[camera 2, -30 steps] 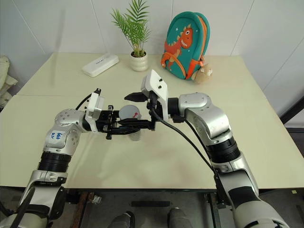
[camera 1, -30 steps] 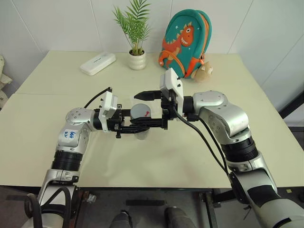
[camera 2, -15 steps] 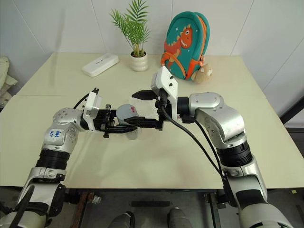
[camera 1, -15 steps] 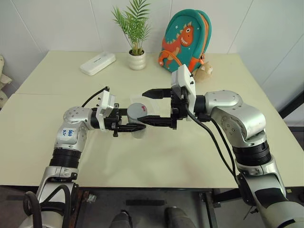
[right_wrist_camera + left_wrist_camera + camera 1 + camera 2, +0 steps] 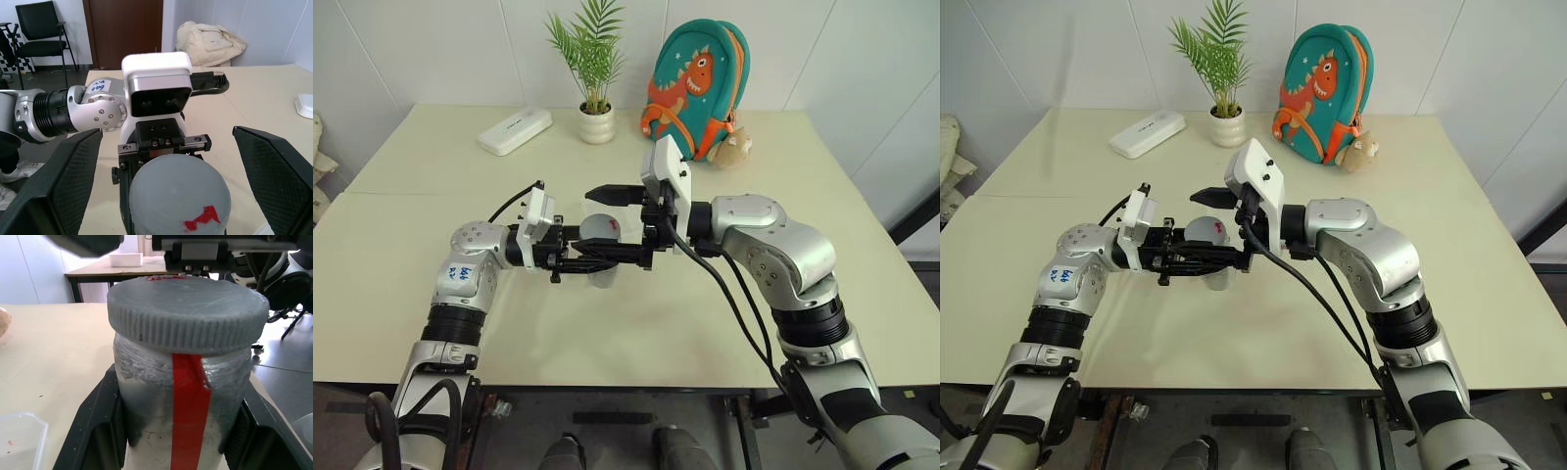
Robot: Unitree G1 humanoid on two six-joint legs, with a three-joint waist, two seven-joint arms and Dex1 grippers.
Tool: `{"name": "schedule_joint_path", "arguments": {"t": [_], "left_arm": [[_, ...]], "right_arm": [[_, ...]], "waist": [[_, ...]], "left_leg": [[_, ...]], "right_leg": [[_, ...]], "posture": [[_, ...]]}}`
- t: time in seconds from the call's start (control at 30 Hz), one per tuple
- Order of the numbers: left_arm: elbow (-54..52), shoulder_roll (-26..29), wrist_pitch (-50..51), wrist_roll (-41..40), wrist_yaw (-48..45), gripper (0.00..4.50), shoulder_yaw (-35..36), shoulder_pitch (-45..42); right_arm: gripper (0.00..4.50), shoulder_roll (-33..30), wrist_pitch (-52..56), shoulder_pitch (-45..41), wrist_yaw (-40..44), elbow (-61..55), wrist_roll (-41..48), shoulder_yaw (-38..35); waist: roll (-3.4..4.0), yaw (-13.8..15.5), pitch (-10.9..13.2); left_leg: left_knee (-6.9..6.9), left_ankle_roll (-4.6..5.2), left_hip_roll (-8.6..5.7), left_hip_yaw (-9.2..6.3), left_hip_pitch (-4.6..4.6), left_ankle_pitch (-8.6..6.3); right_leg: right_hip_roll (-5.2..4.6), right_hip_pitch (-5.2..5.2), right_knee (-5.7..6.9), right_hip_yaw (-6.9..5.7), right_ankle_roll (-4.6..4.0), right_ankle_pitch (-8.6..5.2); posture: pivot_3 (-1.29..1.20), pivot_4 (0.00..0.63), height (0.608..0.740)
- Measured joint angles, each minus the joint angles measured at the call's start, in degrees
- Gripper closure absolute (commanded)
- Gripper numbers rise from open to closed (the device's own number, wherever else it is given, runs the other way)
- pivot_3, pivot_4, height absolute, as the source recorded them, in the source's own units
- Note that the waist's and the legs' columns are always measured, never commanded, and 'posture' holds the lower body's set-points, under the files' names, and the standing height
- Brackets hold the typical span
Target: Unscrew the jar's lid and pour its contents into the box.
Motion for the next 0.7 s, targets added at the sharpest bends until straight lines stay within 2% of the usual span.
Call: {"name": "schedule_joint_path", "arguments": {"t": [0.7], "left_arm": [[-4.23, 1.52, 6.78, -1.49, 0.04, 2.52, -0.27, 0.32]], "right_arm": [[0.02, 2.78, -4.82, -2.27, 1.55, 7.86, -4.36, 2.59]], "waist": [[0.0, -0.08, 0.0]], "left_leg": [[0.0, 0.0, 0.0, -0.01, 0.0, 0.01]], "right_leg": [[0.0, 0.0, 0.02, -0.01, 0.0, 0.0]], "posture": [[0.0, 0.15, 0.74]]}}
